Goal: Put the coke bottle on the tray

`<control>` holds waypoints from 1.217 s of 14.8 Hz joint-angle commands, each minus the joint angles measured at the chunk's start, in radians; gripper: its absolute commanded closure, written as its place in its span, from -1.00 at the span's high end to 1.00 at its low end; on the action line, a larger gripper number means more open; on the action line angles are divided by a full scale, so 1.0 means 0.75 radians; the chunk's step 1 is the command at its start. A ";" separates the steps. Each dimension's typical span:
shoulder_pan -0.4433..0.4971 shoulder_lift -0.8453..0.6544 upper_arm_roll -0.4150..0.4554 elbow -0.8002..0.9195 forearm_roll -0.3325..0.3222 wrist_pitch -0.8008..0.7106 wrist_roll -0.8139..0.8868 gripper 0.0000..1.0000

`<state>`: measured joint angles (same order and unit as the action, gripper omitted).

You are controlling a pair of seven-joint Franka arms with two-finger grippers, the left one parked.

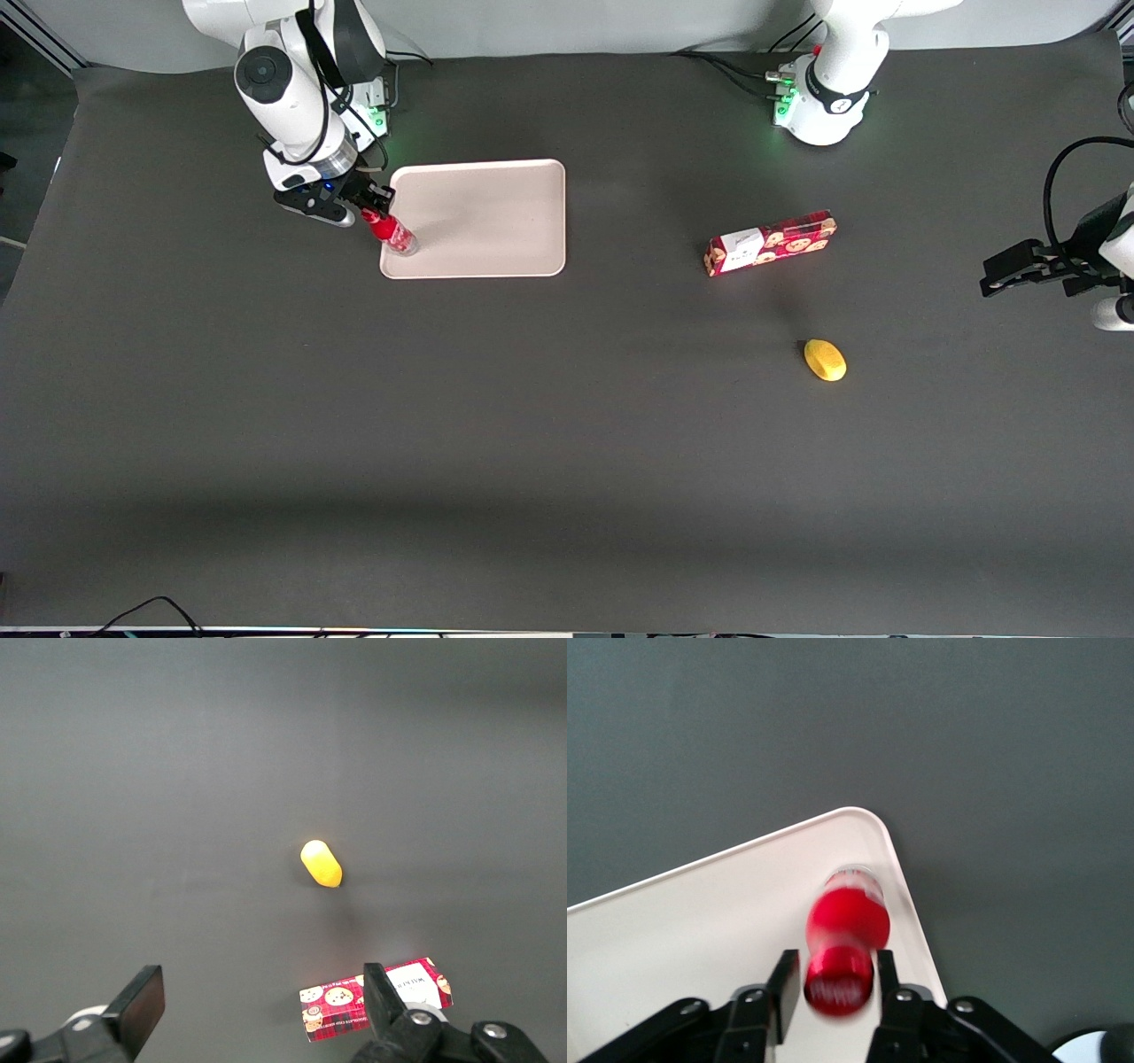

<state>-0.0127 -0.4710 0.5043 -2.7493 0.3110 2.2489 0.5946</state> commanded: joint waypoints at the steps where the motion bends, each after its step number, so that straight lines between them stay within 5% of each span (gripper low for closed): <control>1: -0.012 0.016 0.001 0.043 -0.016 -0.025 -0.005 1.00; 8: -0.067 0.137 -0.073 0.258 -0.028 -0.029 -0.007 1.00; 18: -0.079 0.523 -0.347 0.777 -0.269 -0.088 0.001 1.00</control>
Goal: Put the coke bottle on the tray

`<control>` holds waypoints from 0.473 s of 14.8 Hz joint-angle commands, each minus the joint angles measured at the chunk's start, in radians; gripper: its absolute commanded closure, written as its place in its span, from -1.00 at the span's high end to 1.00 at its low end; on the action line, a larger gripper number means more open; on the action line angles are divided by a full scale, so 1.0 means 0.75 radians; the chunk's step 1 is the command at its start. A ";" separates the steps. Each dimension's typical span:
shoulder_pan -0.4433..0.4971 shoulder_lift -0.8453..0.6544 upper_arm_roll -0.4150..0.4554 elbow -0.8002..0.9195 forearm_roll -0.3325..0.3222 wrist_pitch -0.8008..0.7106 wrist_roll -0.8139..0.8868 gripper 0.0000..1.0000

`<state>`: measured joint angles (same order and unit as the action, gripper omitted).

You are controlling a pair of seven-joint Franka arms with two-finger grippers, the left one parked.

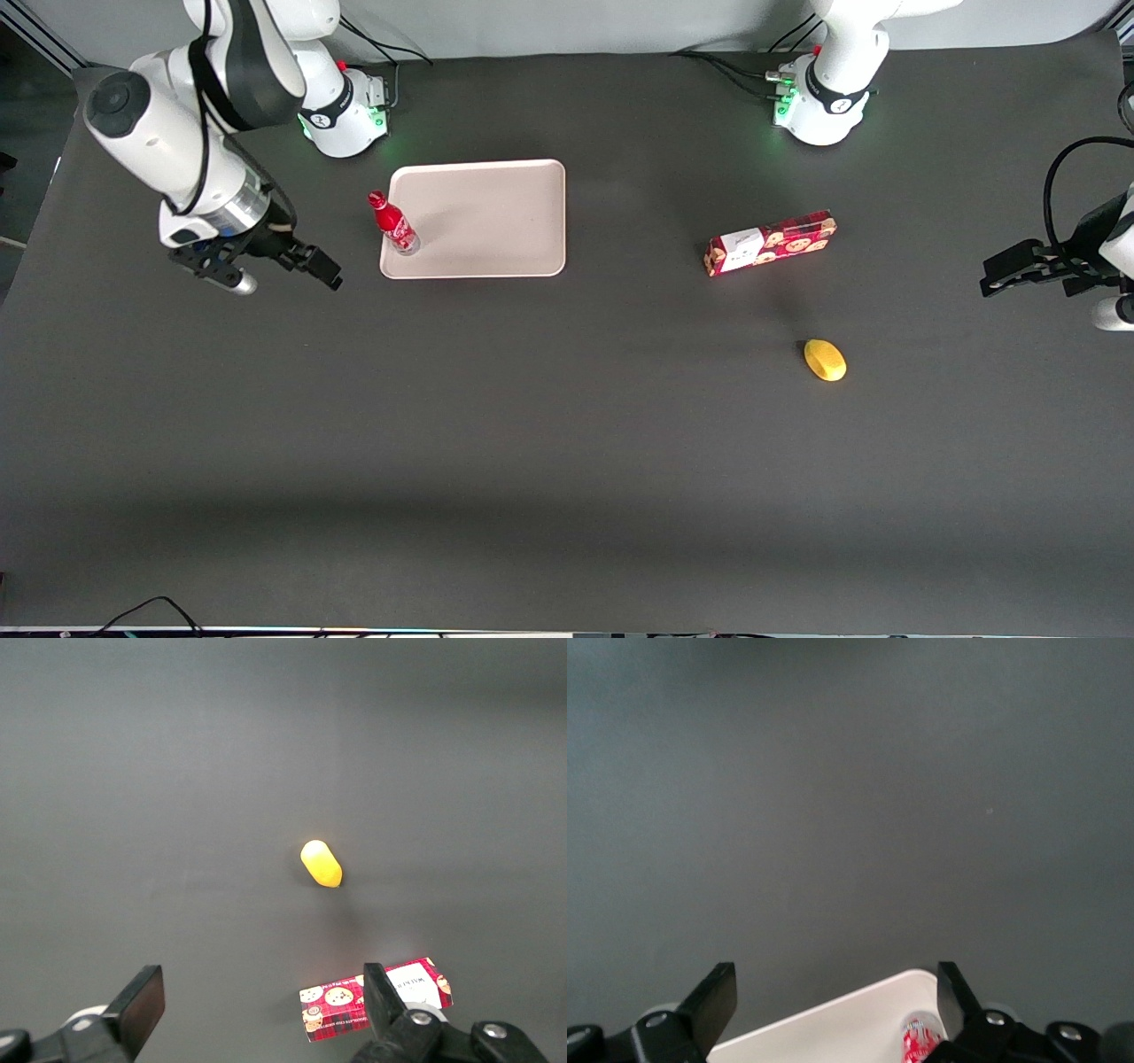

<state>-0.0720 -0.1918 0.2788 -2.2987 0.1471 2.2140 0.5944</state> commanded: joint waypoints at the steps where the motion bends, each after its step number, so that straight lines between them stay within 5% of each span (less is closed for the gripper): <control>1: 0.002 0.166 -0.081 0.205 -0.053 -0.039 -0.009 1.00; 7: -0.023 0.121 -0.234 0.216 -0.180 -0.135 -0.215 1.00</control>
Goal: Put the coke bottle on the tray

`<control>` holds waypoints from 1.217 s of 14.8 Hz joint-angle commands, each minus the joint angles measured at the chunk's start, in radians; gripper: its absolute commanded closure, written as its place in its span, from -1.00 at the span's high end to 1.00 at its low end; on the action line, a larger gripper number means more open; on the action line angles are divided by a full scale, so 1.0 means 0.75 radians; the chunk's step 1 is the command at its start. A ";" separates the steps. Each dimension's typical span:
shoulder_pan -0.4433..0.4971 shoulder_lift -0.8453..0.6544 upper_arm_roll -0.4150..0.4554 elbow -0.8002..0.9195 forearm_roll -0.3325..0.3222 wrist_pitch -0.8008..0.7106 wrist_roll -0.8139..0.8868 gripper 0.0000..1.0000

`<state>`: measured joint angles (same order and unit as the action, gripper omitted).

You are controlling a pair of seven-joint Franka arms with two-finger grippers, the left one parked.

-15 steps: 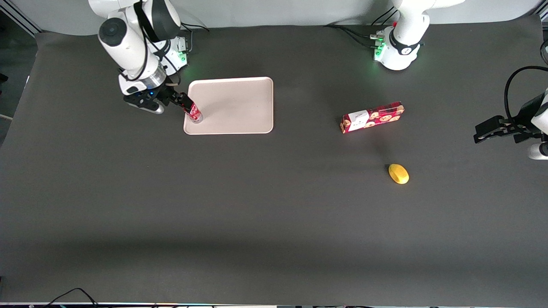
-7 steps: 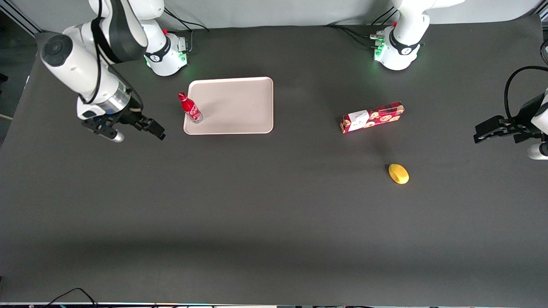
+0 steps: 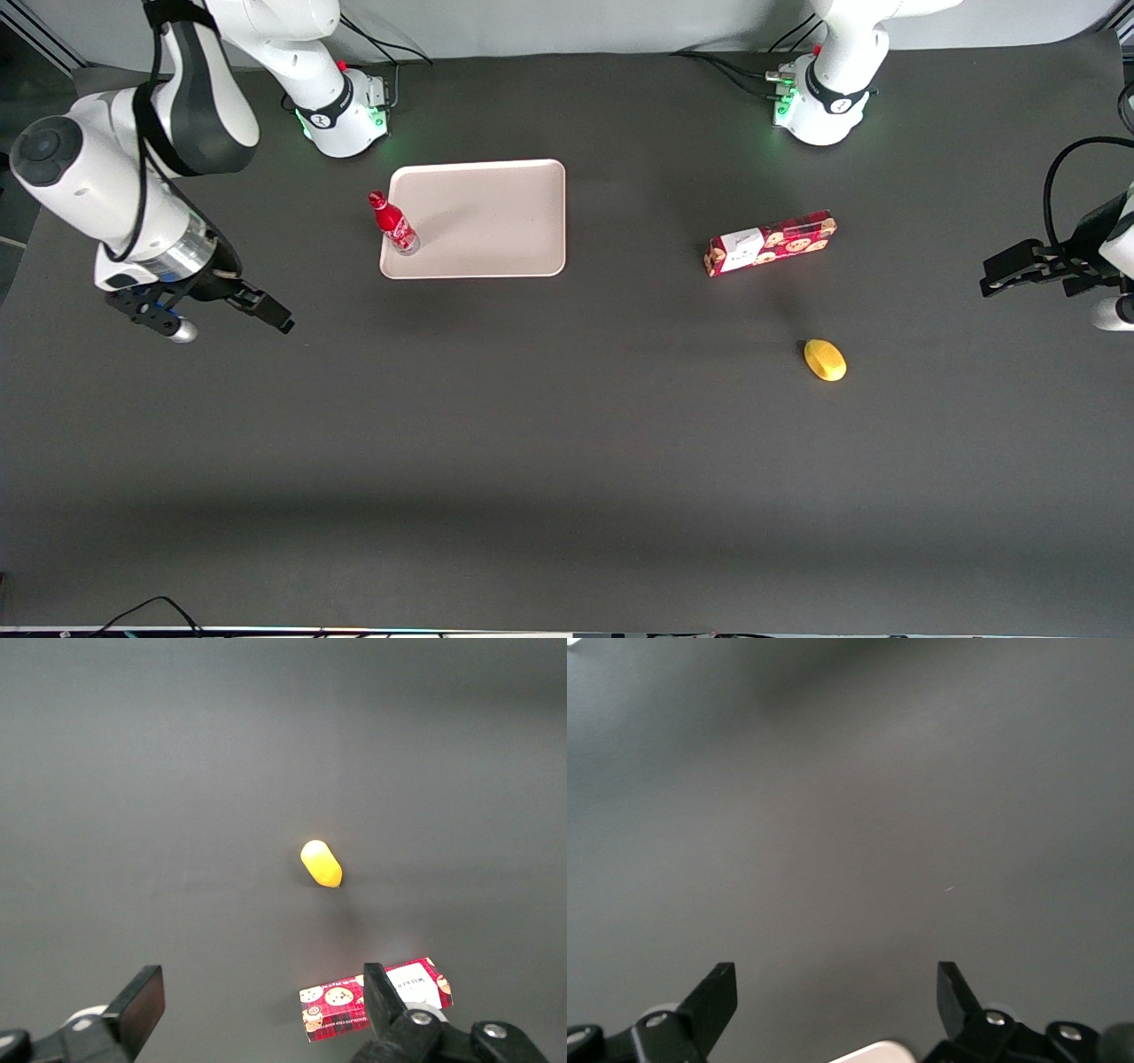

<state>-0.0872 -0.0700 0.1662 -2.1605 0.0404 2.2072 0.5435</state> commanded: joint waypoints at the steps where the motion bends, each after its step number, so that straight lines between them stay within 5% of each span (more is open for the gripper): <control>1: -0.002 -0.080 -0.133 0.034 -0.038 -0.189 -0.211 1.00; 18: 0.067 0.175 -0.191 0.392 -0.027 -0.225 -0.248 1.00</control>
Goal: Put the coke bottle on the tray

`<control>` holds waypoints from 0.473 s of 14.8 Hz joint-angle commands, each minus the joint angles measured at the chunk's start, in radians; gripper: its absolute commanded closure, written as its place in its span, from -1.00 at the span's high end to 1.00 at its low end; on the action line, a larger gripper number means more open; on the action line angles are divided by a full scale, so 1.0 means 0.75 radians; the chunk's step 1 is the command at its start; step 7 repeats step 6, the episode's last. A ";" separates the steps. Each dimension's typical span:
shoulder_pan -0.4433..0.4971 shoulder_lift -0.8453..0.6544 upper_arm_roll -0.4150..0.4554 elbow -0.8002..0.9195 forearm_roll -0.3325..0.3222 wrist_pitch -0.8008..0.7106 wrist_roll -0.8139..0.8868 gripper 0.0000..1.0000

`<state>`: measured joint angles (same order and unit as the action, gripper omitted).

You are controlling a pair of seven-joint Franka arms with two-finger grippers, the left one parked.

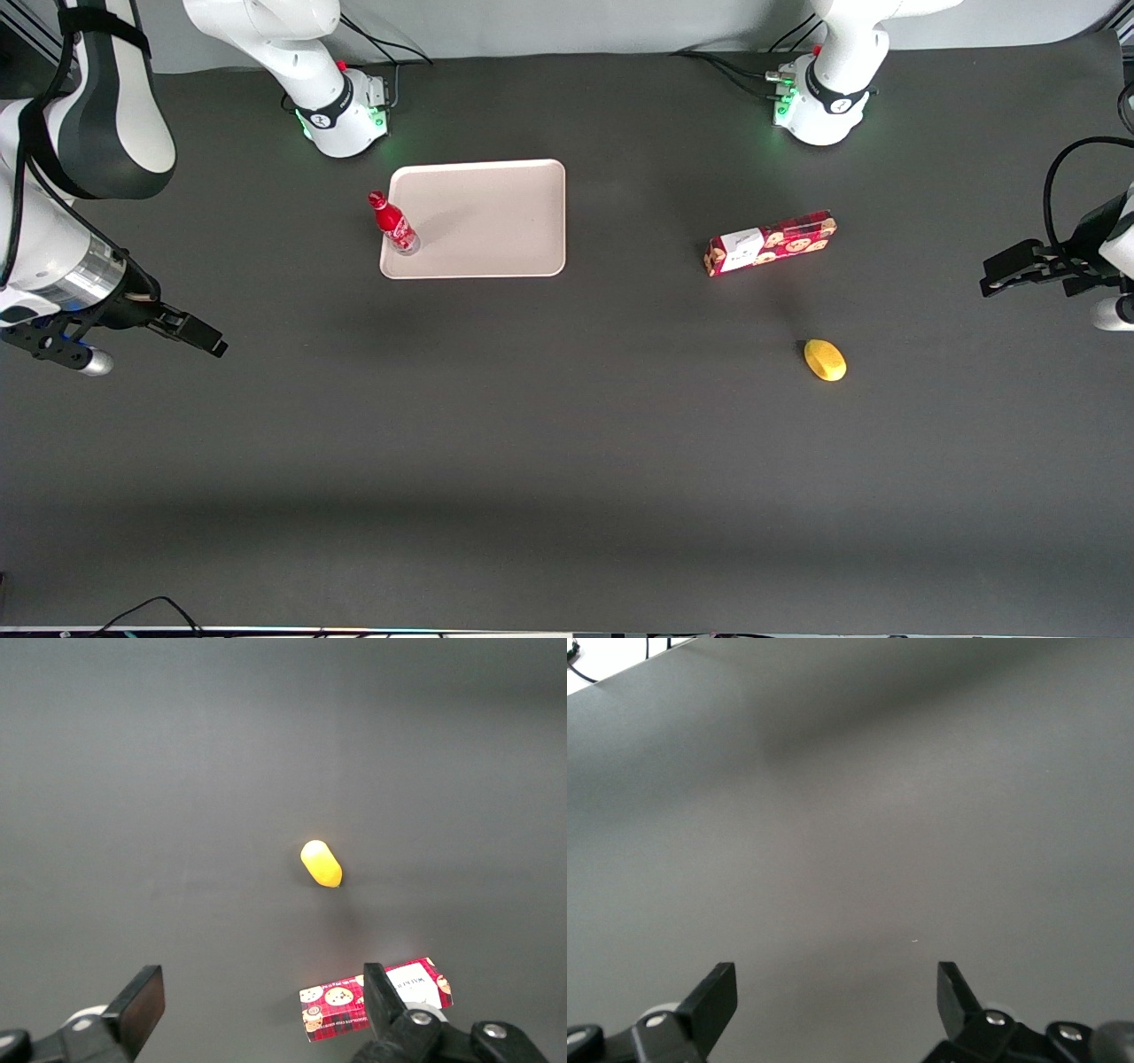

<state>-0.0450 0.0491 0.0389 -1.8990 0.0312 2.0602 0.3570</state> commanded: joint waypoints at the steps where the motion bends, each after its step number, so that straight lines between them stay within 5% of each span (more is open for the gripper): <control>1: 0.007 0.014 -0.023 0.045 -0.015 -0.033 -0.008 1.00; 7: 0.009 0.016 -0.019 0.078 -0.019 -0.080 -0.016 1.00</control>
